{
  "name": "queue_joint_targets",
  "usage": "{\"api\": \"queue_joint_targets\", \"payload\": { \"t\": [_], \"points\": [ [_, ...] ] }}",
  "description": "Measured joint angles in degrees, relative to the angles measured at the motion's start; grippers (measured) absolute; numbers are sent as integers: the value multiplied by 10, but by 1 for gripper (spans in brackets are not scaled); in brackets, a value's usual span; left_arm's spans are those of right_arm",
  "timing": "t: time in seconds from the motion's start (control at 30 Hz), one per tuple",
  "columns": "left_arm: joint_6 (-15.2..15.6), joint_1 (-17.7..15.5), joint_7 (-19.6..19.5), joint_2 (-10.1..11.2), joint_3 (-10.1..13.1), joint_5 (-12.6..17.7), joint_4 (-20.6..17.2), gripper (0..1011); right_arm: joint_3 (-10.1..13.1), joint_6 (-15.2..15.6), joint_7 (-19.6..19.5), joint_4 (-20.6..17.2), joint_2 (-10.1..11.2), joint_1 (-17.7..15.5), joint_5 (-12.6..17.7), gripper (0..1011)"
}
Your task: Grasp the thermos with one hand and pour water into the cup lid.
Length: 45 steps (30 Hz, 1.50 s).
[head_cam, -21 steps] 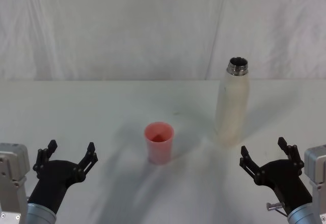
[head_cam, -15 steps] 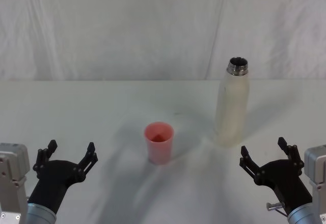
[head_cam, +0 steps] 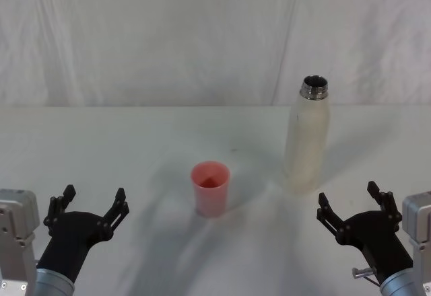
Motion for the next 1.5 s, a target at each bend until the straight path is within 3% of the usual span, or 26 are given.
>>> {"api": "queue_joint_targets", "payload": {
  "t": [0.87, 1.13, 1.5],
  "points": [
    [0, 0, 0, 0, 0, 0, 0, 1001, 0, 0, 0, 0, 0, 0, 0, 1000],
    [0, 0, 0, 0, 0, 0, 0, 1001, 11, -6, 24, 1, -14, 6, 11, 1000],
    [0, 0, 0, 0, 0, 0, 0, 1001, 36, 17, 74, 14, -22, 42, 37, 1000]
  ]
}}
